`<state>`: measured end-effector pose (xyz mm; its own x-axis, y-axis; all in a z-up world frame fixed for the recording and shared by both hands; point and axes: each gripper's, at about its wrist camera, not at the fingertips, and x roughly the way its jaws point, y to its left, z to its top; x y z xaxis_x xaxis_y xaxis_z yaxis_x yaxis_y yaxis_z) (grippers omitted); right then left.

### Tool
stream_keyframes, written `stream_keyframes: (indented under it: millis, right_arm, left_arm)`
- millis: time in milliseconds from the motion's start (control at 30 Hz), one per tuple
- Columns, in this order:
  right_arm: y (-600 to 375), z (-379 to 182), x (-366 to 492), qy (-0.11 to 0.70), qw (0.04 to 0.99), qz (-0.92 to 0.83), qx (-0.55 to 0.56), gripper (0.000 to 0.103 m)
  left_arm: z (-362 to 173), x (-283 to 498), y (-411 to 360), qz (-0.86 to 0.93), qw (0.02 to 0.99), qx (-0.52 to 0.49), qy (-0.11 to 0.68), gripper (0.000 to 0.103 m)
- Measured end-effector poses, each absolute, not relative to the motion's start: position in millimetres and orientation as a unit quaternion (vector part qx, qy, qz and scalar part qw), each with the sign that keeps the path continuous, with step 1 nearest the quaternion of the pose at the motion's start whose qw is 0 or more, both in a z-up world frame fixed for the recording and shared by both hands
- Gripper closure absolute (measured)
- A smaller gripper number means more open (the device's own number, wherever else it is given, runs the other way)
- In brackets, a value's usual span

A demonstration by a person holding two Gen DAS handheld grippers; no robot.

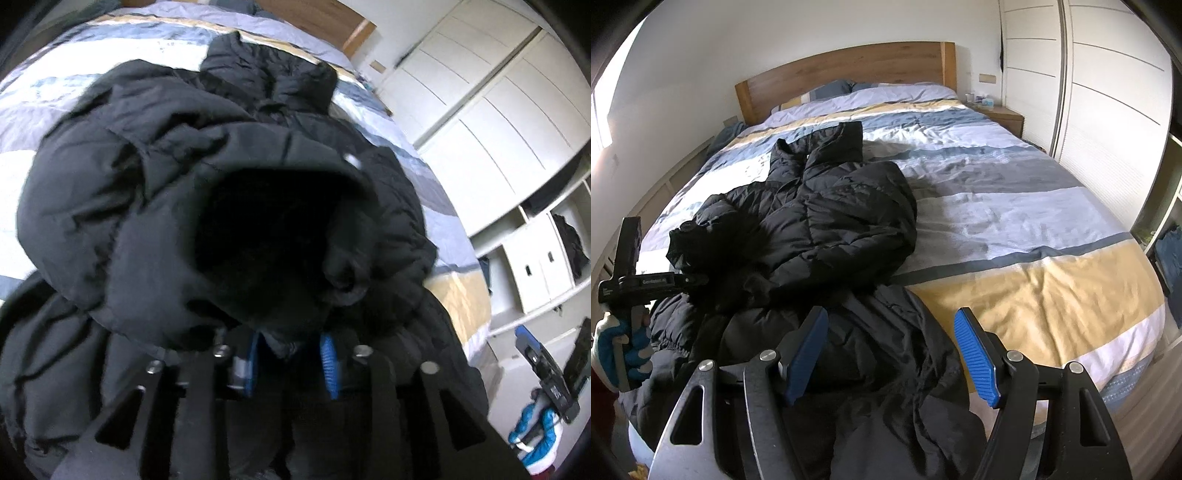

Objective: Fold large clothes
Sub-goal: 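Lay the held sleeve across the coat body and open the left gripper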

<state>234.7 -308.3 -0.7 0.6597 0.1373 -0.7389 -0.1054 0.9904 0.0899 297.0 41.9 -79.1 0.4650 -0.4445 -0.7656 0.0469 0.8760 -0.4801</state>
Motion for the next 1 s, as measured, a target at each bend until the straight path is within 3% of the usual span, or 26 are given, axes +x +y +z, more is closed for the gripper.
stream_keyframes:
  millis: [467,733,1000]
  right_arm:
    - [-276,-3,247,0.413,0.904,0.113,-0.001,0.033]
    - [-212,4,272,0.404,0.894,0.193,-0.020,0.033]
    - [-110,20,301,0.382,0.869,0.309,-0.058,0.033]
  left_arm:
    - [-56,271,49,-0.195,0.831,-0.172,0.492,0.068]
    - [-25,265,121,-0.150,0.856,-0.176,0.462,0.068]
    - [-27,296,195,-0.080,0.867,-0.184,0.457,0.068]
